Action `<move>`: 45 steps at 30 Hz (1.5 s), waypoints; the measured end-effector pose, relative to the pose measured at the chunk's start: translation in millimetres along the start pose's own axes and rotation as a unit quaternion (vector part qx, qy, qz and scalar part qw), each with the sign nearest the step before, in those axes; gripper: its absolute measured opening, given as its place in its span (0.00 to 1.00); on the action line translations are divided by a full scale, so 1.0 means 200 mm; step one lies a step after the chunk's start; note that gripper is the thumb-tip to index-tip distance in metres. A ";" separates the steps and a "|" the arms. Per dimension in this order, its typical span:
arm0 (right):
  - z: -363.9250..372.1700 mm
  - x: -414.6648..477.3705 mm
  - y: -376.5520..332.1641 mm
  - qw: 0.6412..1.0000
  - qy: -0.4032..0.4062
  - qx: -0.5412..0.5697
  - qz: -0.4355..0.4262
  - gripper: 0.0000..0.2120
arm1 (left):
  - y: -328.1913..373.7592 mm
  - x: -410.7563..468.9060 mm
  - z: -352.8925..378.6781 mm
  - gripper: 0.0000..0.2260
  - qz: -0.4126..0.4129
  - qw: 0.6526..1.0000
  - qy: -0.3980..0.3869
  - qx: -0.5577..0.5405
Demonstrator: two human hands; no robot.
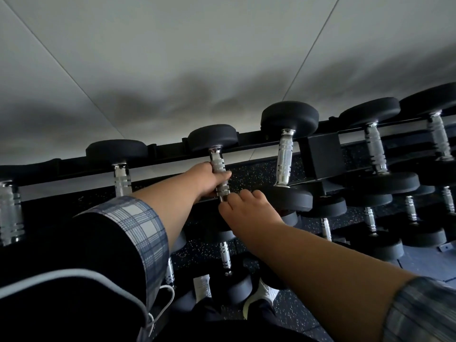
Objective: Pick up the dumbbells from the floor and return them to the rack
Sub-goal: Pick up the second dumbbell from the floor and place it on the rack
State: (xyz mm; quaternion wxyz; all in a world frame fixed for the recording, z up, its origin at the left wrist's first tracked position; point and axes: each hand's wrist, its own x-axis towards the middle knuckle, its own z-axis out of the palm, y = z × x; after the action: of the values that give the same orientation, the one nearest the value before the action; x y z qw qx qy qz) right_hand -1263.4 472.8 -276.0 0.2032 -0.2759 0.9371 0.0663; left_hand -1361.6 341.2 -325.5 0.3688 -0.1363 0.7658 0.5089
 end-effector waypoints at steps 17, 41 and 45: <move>-0.02 -0.03 0.06 0.995 0.050 0.078 -0.023 0.26 | 0.14 -0.13 0.09 0.20 -0.046 0.969 0.113 0.213; 0.08 -0.40 0.55 0.927 0.041 0.299 0.222 0.34 | 0.49 -0.14 0.56 0.18 0.084 0.988 0.048 0.122; 0.14 -0.34 0.62 0.948 0.058 0.272 0.153 0.22 | 0.51 -0.05 0.60 0.19 0.017 0.978 0.070 0.197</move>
State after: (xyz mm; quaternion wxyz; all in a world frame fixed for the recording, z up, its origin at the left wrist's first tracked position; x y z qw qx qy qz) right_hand -1269.9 617.5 -272.2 0.2028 -0.0664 0.9609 -0.1767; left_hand -1363.0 490.2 -274.6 0.3252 -0.0827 0.8773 0.3432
